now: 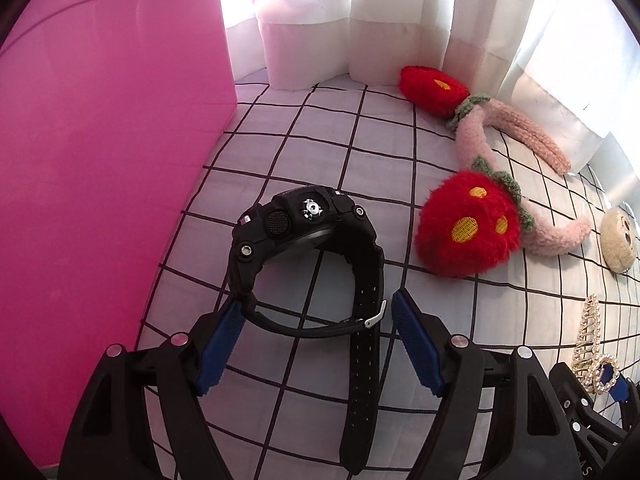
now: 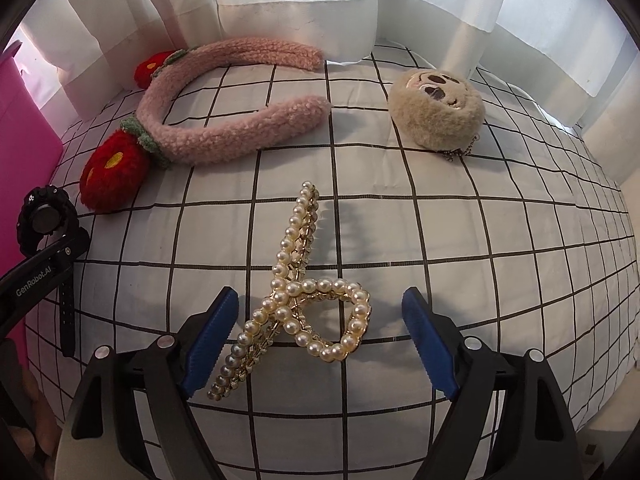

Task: Organize jewelry
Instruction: 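Lower the left tool onto the black watch while the right tool closes on the pearl clip, then lift the watch and pearl clip with both tools over the pink tub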

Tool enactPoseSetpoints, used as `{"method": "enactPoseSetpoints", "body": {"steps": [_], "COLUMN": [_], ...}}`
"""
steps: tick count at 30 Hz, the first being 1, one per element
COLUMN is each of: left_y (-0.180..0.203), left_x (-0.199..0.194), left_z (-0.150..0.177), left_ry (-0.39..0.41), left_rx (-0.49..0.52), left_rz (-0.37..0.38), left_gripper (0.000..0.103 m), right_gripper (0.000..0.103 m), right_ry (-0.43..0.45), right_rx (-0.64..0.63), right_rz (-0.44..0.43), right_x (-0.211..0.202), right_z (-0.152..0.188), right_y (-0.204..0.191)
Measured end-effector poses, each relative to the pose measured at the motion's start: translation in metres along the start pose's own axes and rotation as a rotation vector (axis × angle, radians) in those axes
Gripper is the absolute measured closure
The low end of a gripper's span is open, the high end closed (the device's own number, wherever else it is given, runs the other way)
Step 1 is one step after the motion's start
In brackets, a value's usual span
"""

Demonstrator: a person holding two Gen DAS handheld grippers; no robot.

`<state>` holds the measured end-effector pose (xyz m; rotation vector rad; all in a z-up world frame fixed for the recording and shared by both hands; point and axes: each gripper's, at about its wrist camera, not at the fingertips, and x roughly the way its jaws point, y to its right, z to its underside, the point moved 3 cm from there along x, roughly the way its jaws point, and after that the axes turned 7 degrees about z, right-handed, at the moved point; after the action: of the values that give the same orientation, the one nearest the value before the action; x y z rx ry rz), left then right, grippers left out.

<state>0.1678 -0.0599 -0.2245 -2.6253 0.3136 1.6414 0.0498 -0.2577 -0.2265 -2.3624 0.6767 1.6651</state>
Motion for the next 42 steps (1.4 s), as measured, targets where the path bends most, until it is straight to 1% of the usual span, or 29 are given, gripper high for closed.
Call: {"method": "enactPoseSetpoints", "body": {"steps": [9, 14, 15, 19, 20, 22, 23, 26, 31, 42], "left_y": [-0.002, 0.000, -0.002, -0.002, -0.002, -0.003, -0.004, -0.006, -0.010, -0.008], "left_x": [0.008, 0.006, 0.003, 0.001, 0.000, -0.001, -0.002, -0.005, -0.011, -0.021], "left_z": [-0.002, 0.000, 0.001, 0.002, 0.002, 0.003, 0.004, 0.008, 0.016, 0.024], "left_ry": [0.016, 0.018, 0.020, 0.017, 0.016, 0.018, 0.019, 0.019, 0.015, 0.018], "left_rx": [-0.004, 0.000, -0.001, 0.001, -0.001, -0.006, -0.007, -0.008, -0.014, -0.018], "left_rz": [0.021, 0.028, 0.028, 0.035, 0.037, 0.042, 0.044, 0.050, 0.061, 0.074], "left_gripper": [0.028, 0.037, 0.042, 0.043, 0.043, 0.044, 0.044, 0.044, 0.044, 0.044], "right_gripper": [0.023, 0.023, 0.024, 0.024, 0.026, 0.037, 0.045, 0.046, 0.057, 0.062], "right_ry": [0.026, 0.028, 0.028, 0.030, 0.031, 0.045, 0.052, 0.055, 0.064, 0.082], "right_rx": [0.005, 0.006, 0.005, 0.003, 0.004, -0.004, -0.012, -0.015, -0.017, -0.014], "right_rz": [0.003, 0.000, -0.002, -0.006, -0.008, -0.009, -0.012, -0.013, -0.014, -0.035], "right_x": [-0.002, -0.003, -0.003, -0.005, -0.006, -0.010, -0.012, -0.014, -0.018, -0.025], "right_z": [0.004, 0.005, 0.005, 0.007, 0.008, 0.010, 0.010, 0.010, 0.011, 0.011], "right_y": [0.001, 0.002, 0.002, 0.001, 0.001, -0.001, -0.003, -0.005, -0.006, -0.002]}}
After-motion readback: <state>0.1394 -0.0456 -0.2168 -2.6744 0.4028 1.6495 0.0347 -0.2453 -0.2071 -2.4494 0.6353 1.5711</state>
